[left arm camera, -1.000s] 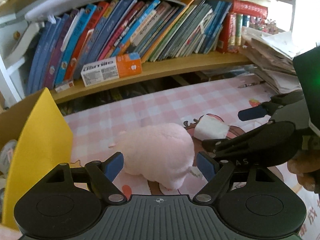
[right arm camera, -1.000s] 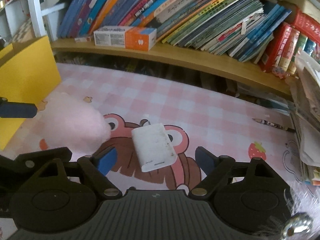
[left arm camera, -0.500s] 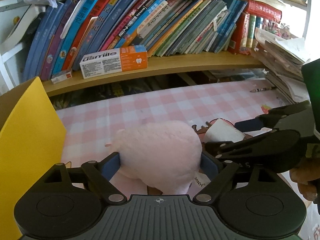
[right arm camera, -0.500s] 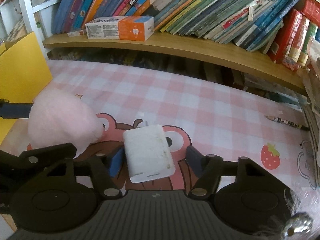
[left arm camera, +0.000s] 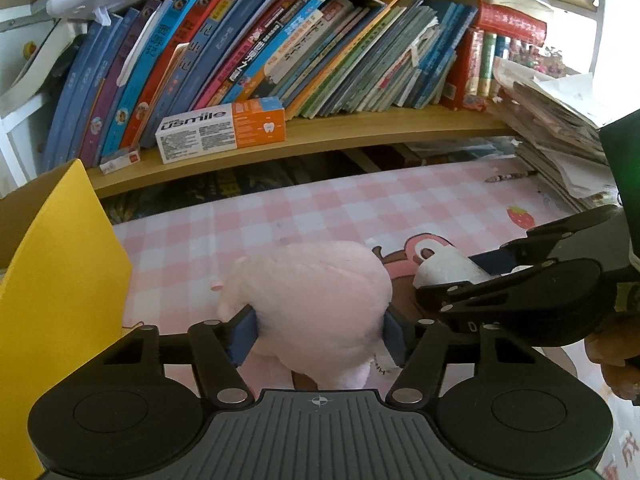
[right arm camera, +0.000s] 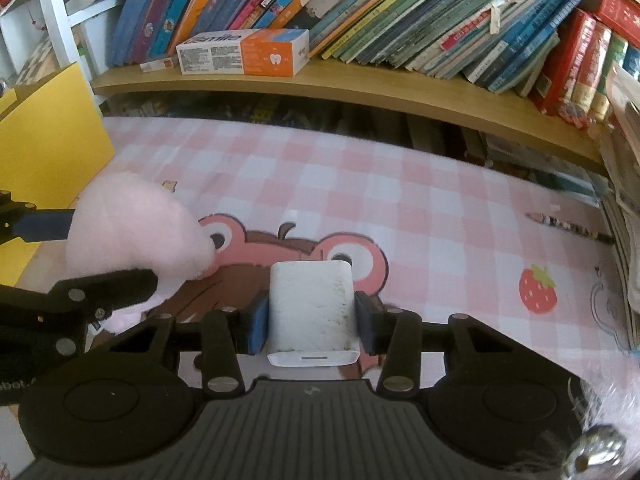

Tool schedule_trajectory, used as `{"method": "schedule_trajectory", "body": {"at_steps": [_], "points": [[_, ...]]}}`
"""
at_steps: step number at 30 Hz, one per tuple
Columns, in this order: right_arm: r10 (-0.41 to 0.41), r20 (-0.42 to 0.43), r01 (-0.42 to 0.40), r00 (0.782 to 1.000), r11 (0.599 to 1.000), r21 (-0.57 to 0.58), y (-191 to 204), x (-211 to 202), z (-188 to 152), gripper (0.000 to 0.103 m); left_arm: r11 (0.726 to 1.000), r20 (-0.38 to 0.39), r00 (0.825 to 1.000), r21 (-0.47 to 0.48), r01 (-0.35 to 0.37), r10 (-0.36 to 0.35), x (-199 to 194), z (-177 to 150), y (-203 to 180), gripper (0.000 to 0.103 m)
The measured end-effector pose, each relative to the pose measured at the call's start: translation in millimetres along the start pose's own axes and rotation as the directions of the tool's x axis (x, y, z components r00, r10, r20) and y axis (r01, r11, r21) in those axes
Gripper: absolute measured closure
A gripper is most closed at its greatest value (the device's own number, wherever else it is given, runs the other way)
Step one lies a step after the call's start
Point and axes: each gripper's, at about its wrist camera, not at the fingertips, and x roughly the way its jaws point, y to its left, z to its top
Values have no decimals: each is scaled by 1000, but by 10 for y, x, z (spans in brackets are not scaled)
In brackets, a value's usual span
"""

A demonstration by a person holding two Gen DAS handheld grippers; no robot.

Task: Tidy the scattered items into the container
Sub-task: 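Close the left gripper on the pink plush pig while the right gripper grasps the white charger, then carry the pig in the left gripper while the right gripper carries the charger to the yellow box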

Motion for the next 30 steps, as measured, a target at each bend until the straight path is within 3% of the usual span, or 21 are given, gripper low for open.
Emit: {"method": "schedule_trajectory", "body": {"at_steps": [15, 30], "points": [[33, 37, -34, 999, 999, 40, 215, -835, -379, 62, 997, 35, 997, 28, 70, -71, -770, -319, -6, 44], [51, 50, -53, 997, 998, 28, 583, -1356, -734, 62, 998, 105, 992, 3, 64, -64, -1512, -667, 91, 44]]}}
